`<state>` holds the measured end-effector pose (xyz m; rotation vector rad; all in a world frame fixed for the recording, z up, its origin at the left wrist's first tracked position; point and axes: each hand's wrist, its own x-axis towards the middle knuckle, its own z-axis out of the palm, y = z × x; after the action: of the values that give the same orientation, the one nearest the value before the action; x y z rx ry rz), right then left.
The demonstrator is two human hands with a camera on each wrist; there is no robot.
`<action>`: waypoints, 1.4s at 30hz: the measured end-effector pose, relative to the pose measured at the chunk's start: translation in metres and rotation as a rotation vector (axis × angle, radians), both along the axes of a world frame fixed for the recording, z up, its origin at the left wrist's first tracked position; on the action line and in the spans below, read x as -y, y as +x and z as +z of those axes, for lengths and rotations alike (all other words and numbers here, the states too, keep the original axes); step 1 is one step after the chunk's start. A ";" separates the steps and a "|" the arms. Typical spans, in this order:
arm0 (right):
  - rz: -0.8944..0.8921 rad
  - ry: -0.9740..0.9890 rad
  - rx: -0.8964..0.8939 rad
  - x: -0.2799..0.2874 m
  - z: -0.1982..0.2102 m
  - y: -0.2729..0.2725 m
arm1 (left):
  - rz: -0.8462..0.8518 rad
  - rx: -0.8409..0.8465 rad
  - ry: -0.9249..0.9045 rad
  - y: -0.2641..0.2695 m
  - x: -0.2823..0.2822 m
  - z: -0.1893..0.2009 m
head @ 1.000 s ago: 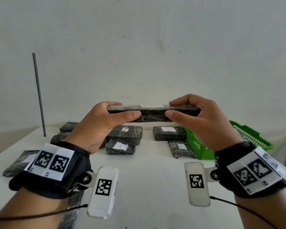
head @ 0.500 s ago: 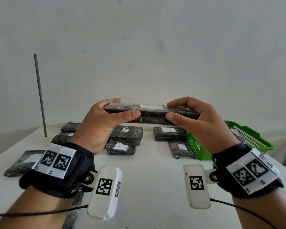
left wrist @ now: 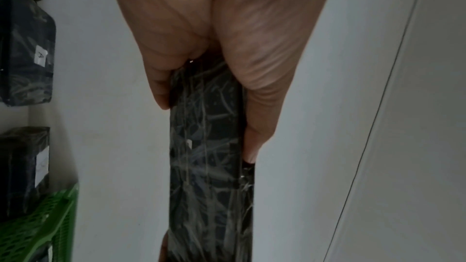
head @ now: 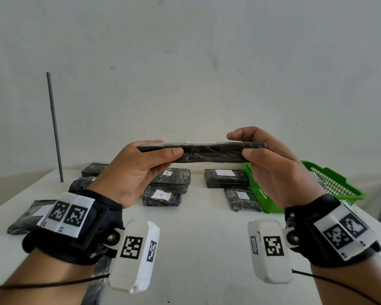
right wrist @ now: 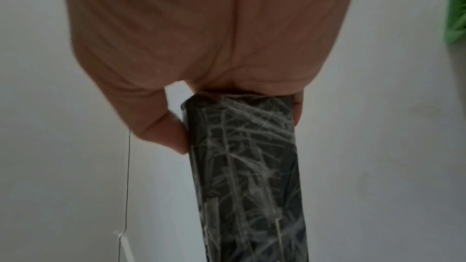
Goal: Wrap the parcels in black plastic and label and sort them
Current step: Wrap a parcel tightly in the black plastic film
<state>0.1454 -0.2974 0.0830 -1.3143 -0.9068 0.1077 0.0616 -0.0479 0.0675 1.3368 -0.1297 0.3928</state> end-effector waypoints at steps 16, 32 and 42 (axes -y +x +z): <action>0.064 0.134 -0.157 0.000 -0.005 0.013 | -0.050 -0.033 -0.192 -0.008 -0.001 0.005; -0.106 0.158 -0.082 -0.003 -0.004 0.011 | 0.017 -0.059 -0.132 -0.007 0.000 0.008; -0.385 0.065 -0.016 -0.026 -0.005 -0.003 | 0.280 0.077 0.133 0.001 0.028 0.003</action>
<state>0.1420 -0.2710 0.0781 -1.4016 -0.6246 -0.2094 0.0622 -0.0755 0.0706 1.4758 -0.0324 0.6827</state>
